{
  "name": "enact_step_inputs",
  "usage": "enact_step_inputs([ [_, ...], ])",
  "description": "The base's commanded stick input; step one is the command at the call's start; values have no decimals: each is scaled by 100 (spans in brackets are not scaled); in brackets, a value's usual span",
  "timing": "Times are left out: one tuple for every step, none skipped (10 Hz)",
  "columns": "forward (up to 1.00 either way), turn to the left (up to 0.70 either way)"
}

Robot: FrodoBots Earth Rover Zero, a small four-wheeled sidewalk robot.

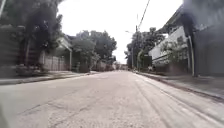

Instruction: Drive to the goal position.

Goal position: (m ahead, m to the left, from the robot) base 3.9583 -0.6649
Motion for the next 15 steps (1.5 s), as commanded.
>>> enact_step_inputs([
  [50,0],
  [50,0],
  [50,0],
  [50,0],
  [50,0],
  [50,0],
  [50,0],
  [50,0],
  [50,-2],
  [50,-8],
  [50,-13],
  [50,-19],
  [50,-27],
  [50,-50],
  [50,-50],
])
